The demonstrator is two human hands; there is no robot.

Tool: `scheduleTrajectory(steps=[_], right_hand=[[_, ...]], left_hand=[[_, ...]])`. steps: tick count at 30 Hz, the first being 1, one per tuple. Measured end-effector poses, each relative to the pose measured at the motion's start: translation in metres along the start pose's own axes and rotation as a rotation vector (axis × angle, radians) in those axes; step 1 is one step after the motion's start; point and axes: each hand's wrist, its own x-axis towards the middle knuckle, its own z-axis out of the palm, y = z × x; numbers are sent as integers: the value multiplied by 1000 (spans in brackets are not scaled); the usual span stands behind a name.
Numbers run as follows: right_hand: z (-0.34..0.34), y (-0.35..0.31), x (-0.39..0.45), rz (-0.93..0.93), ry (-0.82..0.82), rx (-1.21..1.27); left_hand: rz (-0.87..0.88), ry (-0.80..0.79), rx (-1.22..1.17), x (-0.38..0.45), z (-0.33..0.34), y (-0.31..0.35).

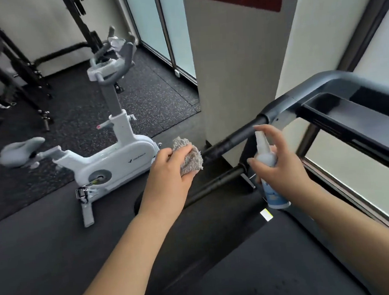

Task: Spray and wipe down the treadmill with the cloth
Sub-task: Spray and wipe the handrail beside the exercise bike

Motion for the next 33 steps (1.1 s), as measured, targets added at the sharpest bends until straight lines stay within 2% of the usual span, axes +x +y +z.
scheduleTrajectory(steps=[7,16,33], right_hand=[[28,8,14,-29,-137,-82],[48,22,28,4,-268,-199],[64,28,50,-19,-296,-140]], left_hand=[[-143,118,42,-17,-22,-19],[-256,176,57,-25,-30,-30],[-298,214,64,-17,-26,-44]])
